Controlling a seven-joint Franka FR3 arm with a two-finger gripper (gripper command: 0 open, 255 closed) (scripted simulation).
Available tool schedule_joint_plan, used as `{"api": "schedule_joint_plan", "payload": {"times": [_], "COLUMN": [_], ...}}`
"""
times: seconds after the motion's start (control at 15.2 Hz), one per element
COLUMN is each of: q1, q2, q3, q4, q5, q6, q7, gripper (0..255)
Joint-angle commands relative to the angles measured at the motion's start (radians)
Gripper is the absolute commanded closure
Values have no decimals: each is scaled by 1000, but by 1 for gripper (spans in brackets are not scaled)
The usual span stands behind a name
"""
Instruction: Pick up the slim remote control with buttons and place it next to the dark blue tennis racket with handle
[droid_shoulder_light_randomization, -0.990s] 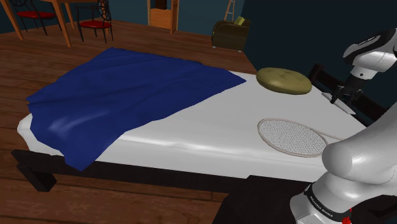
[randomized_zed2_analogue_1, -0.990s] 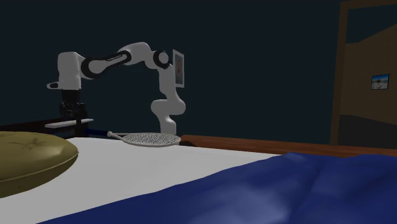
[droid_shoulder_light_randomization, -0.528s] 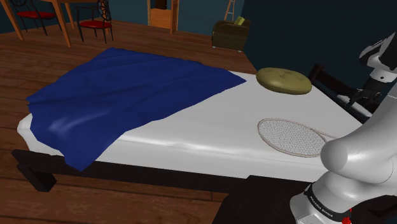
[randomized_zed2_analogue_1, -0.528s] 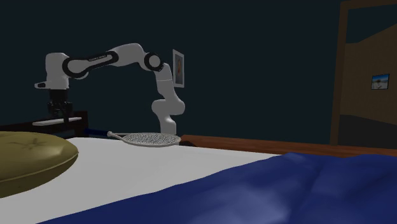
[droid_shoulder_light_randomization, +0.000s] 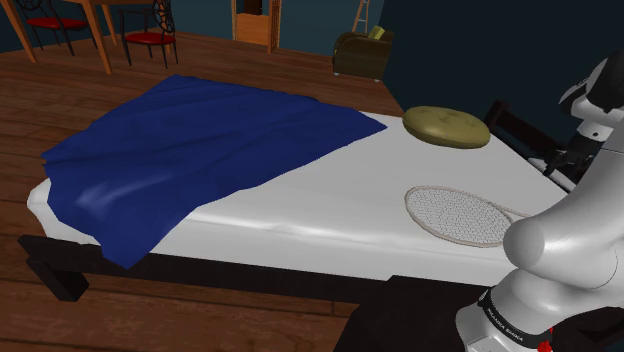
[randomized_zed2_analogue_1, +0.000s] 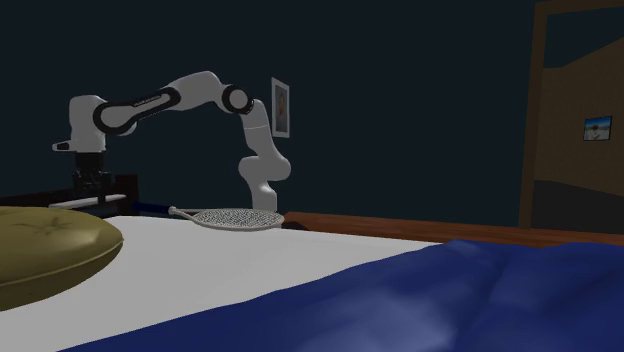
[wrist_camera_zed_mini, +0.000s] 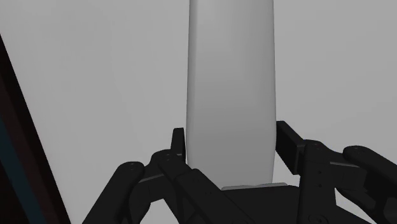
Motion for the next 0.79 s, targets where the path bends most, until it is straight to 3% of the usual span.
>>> {"api": "schedule_joint_plan", "payload": {"times": [0.0, 0.73], "q1": [-2, -19], "q2": [11, 82], "q3": [3, 26], "q4": [-15, -78], "q5": [9, 64], "q6": [24, 145], "q7": [-6, -43], "gripper": [255, 255]}}
